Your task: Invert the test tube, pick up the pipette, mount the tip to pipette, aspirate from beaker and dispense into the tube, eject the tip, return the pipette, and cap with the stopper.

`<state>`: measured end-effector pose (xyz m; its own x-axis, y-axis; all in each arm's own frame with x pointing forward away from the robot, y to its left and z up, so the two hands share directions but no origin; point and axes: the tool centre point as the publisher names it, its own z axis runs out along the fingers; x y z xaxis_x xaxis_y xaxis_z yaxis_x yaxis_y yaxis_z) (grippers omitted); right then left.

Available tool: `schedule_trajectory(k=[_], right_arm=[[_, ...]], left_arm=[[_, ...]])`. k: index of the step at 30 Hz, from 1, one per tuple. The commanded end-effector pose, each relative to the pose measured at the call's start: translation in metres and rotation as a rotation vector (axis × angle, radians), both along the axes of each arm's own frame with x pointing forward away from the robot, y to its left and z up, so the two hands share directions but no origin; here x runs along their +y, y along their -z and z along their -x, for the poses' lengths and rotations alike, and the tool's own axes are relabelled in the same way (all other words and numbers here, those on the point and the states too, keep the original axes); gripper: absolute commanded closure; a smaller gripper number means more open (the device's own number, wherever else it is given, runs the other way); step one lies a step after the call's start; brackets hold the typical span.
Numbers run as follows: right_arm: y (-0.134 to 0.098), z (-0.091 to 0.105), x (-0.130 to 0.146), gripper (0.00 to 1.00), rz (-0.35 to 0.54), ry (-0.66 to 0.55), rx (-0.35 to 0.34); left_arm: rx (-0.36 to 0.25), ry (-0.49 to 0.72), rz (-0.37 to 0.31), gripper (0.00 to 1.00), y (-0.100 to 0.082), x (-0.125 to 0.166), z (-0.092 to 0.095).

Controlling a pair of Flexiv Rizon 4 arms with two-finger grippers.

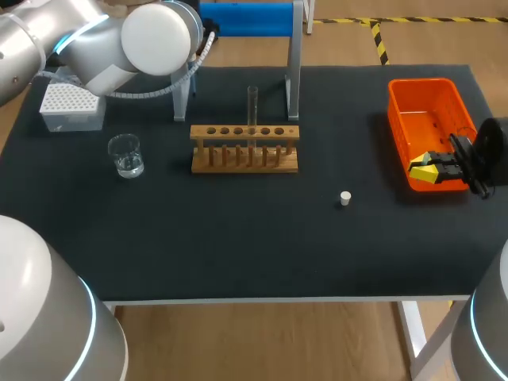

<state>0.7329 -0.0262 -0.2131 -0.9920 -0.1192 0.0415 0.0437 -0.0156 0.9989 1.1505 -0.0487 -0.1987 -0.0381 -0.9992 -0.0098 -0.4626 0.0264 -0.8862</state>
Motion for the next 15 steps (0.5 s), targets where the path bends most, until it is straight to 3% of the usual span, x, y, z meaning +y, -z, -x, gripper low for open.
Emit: schedule_trajectory(k=[1, 15], right_arm=[[0.0003, 0.0005, -0.0007, 1.00, 0.000, -0.001, -0.001], [0.0003, 0.0005, -0.0007, 1.00, 0.000, -0.001, -0.001]], left_arm=[[0.010, -0.002, -0.001, 0.39, -0.0003, 0.0003, -0.0035], [0.025, -0.015, -0.007, 0.42, 0.0043, 0.0036, -0.0084]])
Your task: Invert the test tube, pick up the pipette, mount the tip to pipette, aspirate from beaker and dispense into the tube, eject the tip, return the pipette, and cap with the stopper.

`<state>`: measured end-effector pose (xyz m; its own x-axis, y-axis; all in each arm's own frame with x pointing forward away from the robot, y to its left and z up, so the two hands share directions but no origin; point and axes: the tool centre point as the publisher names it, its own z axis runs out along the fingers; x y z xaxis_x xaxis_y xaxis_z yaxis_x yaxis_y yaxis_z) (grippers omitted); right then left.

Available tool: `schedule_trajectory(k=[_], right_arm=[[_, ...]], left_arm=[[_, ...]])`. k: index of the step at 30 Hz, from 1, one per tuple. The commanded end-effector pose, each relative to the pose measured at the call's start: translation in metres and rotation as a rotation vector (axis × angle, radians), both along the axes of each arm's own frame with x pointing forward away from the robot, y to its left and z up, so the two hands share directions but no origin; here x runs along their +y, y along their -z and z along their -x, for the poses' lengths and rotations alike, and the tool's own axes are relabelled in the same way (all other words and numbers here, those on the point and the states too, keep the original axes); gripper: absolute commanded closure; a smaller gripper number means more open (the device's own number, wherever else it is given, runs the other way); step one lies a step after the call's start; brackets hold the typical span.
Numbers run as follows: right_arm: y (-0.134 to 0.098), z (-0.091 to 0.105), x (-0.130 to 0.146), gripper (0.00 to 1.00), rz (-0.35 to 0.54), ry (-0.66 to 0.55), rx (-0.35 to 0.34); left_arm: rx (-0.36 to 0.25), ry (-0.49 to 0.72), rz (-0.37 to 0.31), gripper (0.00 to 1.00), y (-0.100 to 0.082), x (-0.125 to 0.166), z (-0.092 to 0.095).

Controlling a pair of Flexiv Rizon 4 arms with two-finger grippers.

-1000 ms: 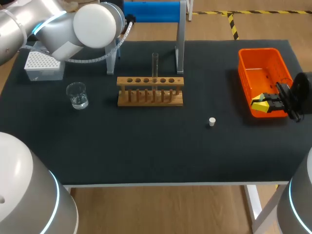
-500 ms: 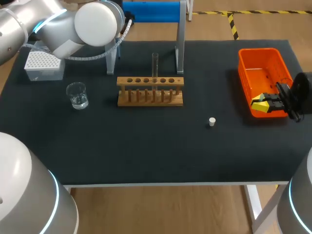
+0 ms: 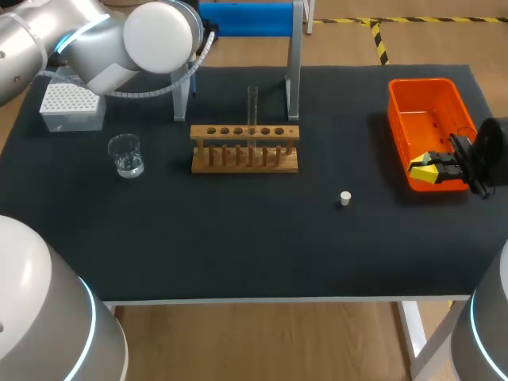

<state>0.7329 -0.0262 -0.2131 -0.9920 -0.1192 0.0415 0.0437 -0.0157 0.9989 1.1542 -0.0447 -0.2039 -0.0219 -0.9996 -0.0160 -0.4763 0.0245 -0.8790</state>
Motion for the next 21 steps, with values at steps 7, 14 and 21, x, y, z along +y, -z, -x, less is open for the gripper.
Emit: schedule_trajectory(k=[7, 14, 21], right_arm=[[0.0003, 0.0005, -0.0007, 1.00, 0.000, -0.001, -0.001], [0.0003, 0.0005, -0.0007, 1.00, 0.000, -0.001, -0.001], [0.0003, 0.0005, -0.0007, 1.00, 0.000, -0.001, -0.001]], left_arm=[[0.012, 0.003, -0.001, 0.43, 0.0010, -0.0022, -0.0108], [0.018, -0.003, 0.002, 0.45, 0.0034, -0.0011, -0.0131], [0.014, -0.016, 0.005, 0.38, 0.0052, 0.0018, -0.0143]])
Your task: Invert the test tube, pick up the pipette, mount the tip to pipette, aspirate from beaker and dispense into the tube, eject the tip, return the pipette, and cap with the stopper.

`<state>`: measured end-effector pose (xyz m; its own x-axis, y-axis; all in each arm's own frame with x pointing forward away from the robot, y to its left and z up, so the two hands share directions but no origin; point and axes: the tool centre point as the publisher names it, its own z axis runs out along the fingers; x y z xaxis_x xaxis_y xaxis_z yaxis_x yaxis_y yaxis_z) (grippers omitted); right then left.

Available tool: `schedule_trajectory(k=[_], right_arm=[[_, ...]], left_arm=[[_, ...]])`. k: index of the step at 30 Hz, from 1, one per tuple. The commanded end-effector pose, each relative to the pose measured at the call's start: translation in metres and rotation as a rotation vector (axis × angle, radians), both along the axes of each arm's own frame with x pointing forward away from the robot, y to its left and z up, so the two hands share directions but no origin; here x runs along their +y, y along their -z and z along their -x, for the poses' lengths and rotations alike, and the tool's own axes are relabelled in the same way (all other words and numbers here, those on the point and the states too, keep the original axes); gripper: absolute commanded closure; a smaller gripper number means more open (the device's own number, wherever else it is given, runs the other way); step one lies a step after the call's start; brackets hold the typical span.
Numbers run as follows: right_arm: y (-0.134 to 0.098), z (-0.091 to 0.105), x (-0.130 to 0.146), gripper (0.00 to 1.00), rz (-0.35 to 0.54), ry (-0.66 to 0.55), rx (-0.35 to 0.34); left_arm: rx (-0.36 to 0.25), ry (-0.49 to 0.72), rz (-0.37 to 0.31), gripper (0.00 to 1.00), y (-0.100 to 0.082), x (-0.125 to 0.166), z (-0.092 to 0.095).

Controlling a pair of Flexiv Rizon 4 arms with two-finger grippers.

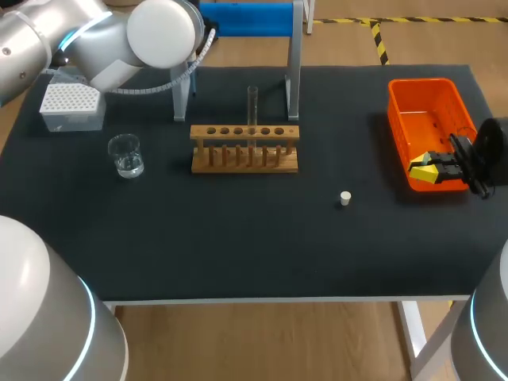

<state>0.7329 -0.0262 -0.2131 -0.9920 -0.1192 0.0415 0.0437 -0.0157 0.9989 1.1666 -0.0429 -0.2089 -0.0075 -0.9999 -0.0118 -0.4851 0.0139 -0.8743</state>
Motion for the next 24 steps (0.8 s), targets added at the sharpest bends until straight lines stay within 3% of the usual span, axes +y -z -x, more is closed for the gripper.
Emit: schedule_trajectory(k=[1, 11, 14, 24], right_arm=[[0.0003, 0.0005, -0.0007, 1.00, 0.000, -0.001, -0.001], [0.0003, 0.0005, -0.0007, 1.00, 0.000, -0.001, -0.001], [0.0003, 0.0005, -0.0007, 1.00, 0.000, -0.001, -0.001], [0.0003, 0.0005, -0.0007, 1.00, 0.000, -0.001, -0.001]], left_arm=[[0.004, -0.002, 0.001, 0.37, 0.0004, 0.0002, -0.0022], [0.000, -0.008, 0.009, 0.40, 0.0029, -0.0001, -0.0050], [-0.001, -0.007, 0.009, 0.68, 0.0031, -0.0004, -0.0052], [0.007, -0.007, 0.007, 0.57, 0.0060, -0.0020, -0.0045]])
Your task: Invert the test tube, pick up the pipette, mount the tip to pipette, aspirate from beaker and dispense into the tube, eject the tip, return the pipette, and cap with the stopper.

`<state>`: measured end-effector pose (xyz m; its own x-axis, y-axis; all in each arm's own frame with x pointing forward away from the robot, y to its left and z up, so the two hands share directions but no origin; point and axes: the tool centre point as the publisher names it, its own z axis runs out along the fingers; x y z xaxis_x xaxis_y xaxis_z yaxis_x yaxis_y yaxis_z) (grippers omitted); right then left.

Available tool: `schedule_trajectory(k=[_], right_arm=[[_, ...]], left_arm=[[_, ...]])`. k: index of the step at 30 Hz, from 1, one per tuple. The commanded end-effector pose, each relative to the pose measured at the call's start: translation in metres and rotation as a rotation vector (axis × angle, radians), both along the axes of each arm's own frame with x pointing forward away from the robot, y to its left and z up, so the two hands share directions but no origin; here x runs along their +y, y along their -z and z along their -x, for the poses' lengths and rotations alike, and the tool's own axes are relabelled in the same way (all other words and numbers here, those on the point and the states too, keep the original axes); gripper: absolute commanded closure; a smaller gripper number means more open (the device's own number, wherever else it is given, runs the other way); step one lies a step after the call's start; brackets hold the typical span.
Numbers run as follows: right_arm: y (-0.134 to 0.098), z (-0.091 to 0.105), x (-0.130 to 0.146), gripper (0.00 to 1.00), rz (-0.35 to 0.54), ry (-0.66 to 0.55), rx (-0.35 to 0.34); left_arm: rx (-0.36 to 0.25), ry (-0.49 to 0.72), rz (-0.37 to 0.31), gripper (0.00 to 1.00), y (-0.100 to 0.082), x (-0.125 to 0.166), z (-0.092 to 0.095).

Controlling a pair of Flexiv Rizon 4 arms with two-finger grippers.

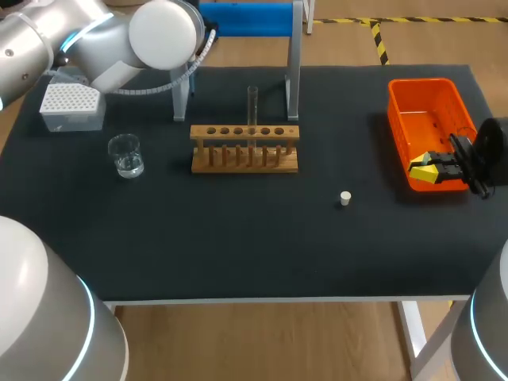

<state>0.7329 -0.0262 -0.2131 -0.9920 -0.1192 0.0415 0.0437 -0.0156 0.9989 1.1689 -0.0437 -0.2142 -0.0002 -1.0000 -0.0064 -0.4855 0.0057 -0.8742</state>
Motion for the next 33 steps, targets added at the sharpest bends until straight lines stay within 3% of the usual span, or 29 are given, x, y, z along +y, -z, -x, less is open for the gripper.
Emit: schedule_trajectory(k=[1, 5, 6, 7, 8, 18, 33], right_arm=[[0.000, 0.001, -0.001, 1.00, 0.000, -0.001, -0.001], [0.000, 0.001, -0.001, 1.00, 0.000, -0.001, -0.001], [0.000, 0.001, -0.001, 1.00, 0.000, -0.001, -0.001], [0.000, 0.001, -0.001, 1.00, 0.000, -0.001, -0.001], [0.000, 0.001, -0.001, 1.00, 0.000, -0.001, -0.001], [0.000, 0.001, -0.001, 1.00, 0.000, -0.001, -0.001], [0.000, 0.001, -0.001, 1.00, 0.000, -0.001, -0.001]], left_arm=[[0.008, 0.001, 0.002, 0.57, 0.001, -0.002, -0.002], [0.013, 0.000, 0.003, 0.59, 0.003, -0.004, -0.003], [0.013, 0.002, 0.002, 0.64, 0.003, -0.005, -0.004], [0.012, 0.003, 0.001, 0.71, 0.003, -0.005, -0.004], [0.011, 0.004, 0.003, 1.00, 0.003, -0.006, -0.004], [0.006, -0.001, -0.004, 1.00, -0.002, -0.006, -0.002], [-0.054, -0.003, -0.039, 1.00, -0.041, -0.001, -0.005]])
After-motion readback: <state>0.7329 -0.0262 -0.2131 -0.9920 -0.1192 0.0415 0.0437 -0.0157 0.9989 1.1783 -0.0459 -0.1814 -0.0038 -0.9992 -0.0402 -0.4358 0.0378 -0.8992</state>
